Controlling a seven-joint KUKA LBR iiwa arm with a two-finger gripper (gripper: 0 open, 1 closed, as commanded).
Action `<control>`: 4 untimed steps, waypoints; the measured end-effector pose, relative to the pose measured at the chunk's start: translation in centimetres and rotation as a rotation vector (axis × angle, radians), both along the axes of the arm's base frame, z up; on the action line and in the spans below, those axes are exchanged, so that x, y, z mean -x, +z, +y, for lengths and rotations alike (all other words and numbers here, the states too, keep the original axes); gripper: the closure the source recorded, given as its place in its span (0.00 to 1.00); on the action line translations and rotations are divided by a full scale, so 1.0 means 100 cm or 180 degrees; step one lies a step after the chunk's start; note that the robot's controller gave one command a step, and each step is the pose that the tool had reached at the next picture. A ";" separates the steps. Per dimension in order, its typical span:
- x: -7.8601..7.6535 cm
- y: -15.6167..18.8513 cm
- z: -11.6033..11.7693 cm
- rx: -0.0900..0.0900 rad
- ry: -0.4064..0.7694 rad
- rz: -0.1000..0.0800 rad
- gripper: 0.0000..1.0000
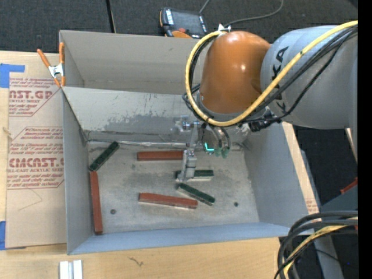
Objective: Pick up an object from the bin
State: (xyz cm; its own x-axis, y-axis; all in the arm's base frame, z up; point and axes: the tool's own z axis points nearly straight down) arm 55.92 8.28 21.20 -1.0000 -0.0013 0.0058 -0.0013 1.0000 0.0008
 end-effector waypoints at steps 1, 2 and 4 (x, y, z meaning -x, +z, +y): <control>0.014 -0.145 -0.043 -0.0002 0.0674 0.0002 0.00; 0.062 -0.142 -0.025 -0.0003 0.0224 -0.0015 0.00; 0.079 -0.142 0.000 -0.0001 -0.0184 -0.0022 1.00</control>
Offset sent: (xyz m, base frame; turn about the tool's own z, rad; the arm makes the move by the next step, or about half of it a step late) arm -0.0116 -0.0425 -0.1420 -0.2124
